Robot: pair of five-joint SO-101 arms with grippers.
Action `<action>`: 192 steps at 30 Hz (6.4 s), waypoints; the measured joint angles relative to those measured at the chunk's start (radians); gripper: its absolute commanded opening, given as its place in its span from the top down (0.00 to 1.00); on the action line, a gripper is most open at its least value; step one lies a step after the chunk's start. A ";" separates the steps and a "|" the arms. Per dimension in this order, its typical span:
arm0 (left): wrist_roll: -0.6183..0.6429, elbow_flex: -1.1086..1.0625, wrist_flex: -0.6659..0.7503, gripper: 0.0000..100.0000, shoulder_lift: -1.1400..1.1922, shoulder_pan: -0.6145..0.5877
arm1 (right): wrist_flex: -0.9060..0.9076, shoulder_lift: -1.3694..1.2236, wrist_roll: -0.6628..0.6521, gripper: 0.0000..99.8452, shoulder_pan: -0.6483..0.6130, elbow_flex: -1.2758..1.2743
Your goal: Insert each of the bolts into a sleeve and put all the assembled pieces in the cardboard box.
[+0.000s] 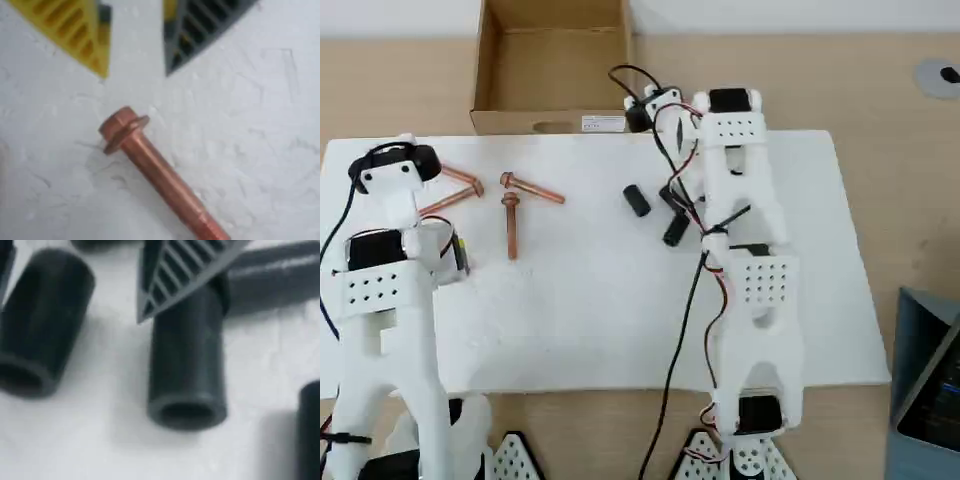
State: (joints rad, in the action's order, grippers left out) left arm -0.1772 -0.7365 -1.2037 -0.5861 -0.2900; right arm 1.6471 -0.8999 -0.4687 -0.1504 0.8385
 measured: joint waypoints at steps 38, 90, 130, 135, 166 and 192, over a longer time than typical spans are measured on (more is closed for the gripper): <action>0.002 0.262 -0.230 0.92 0.006 0.000 | 0.117 0.388 0.074 0.99 0.072 -0.048; 0.706 1.738 -0.359 0.85 1.488 -0.048 | 0.117 1.034 0.048 0.99 0.330 -0.779; 0.684 2.087 -0.327 1.00 1.803 -0.049 | 0.117 0.996 0.046 0.99 0.267 -0.779; 0.674 2.185 -0.427 1.00 1.820 -0.048 | 0.117 0.996 0.046 0.99 0.267 -0.779; 0.272 2.341 -0.545 1.00 1.076 0.158 | 0.120 1.379 0.011 0.99 0.250 -0.763; 0.017 1.807 -0.546 1.00 0.391 0.301 | 0.120 1.743 0.009 0.99 0.250 -1.112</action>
State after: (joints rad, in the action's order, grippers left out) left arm -0.1603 1.0710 -1.7499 -0.1949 0.0107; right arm 1.7668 0.8431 -0.4595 0.0997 -0.2739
